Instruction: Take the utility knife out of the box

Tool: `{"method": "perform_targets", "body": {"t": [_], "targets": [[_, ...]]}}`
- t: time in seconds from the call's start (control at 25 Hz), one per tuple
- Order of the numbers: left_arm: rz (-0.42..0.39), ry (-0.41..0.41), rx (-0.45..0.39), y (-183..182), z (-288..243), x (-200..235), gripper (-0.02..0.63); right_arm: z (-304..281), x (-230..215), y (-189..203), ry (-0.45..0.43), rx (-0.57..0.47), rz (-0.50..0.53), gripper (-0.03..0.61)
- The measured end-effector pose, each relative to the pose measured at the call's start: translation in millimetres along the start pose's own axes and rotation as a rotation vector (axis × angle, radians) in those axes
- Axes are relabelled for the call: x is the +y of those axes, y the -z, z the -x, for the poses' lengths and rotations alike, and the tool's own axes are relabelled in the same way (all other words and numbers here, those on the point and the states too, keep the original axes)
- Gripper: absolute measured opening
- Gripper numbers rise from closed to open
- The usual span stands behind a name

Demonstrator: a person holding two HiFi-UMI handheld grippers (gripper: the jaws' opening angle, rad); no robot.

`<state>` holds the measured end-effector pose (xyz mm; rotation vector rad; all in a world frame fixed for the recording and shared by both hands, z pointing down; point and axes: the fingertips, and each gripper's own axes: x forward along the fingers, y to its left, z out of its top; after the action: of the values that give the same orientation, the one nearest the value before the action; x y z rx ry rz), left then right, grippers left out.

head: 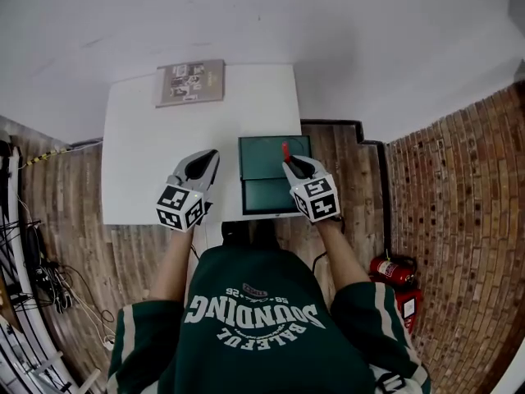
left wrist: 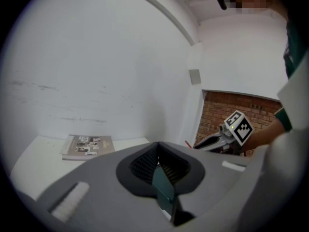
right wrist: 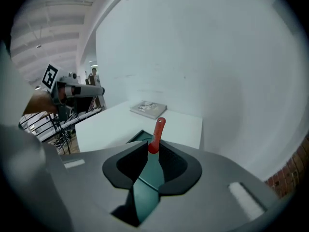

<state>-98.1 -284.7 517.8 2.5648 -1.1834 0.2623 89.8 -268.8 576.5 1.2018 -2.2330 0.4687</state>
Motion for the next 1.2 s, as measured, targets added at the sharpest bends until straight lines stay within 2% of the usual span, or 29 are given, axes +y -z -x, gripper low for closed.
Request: {"method": "perform_targets", "body": {"t": [0.28, 0.52, 1.2], "targets": [[-0.023, 0.009, -0.02, -14.4, -9.1, -2.8, 0.051, 38.3, -23.2, -65.0, 0.061, -0.233, -0.056, 0.074], [-0.034, 0.018, -0.031, -21.7, -12.4, -3.5, 0.051, 59.5, -25.5, -96.3, 0.077, -0.335, -0.06, 0.074], [-0.032, 0.026, -0.031, -20.0, -11.5, -9.4, 0.051, 63.8, -18.8, -91.1, 0.061, -0.346, -0.09, 0.072]]}}
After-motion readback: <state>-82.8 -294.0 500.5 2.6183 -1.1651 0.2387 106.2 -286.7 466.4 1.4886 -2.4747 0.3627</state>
